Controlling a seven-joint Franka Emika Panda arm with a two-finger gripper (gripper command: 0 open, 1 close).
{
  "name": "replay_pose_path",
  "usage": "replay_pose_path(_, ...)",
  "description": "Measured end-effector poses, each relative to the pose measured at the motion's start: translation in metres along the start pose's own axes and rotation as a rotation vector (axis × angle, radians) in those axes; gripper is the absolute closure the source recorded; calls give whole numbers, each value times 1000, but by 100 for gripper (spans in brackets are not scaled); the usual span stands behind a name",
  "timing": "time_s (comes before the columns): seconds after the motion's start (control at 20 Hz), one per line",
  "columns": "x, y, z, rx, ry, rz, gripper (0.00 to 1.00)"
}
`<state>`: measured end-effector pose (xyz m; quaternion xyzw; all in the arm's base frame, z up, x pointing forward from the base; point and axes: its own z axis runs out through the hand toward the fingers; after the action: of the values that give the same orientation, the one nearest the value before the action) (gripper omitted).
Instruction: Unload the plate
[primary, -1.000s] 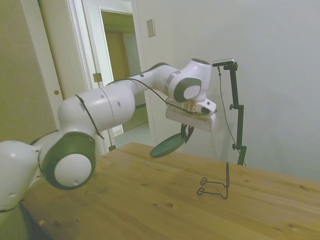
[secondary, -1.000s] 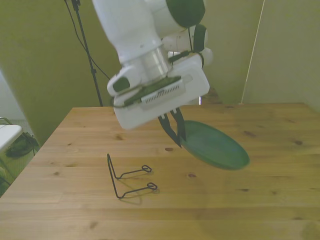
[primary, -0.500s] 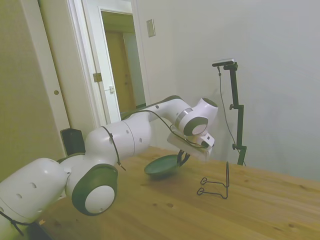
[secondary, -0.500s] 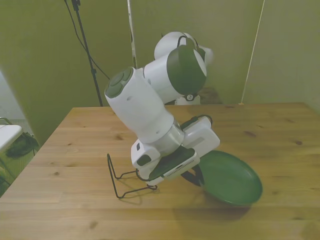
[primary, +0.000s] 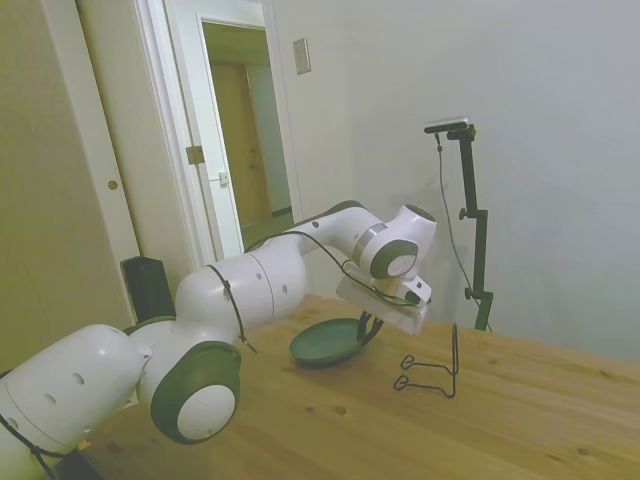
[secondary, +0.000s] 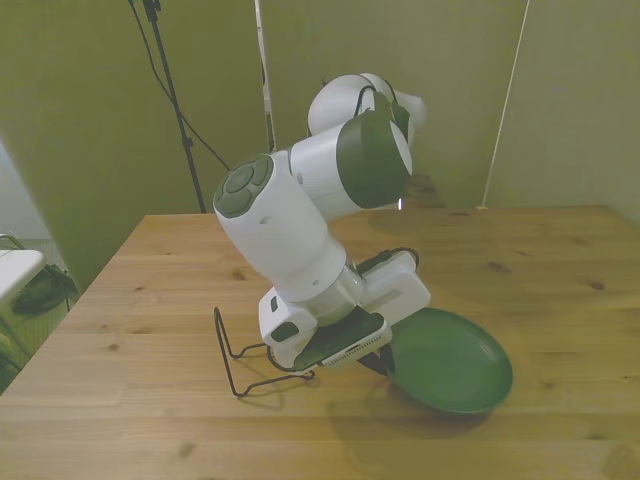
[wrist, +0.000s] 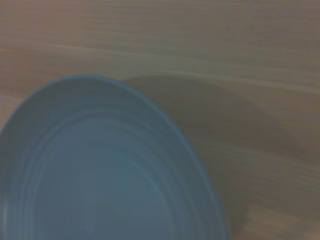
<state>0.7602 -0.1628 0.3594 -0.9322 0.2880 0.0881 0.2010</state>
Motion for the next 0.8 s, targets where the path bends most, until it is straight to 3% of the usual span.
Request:
replay_pose_path(0.55,-12,-9,-35,-19,55,-19,0)
replay_pose_path(0.65,-24,-14,-52,-23,52,-28,0)
replay_pose_path(0.8,-60,-28,-100,-39,39,-49,0)
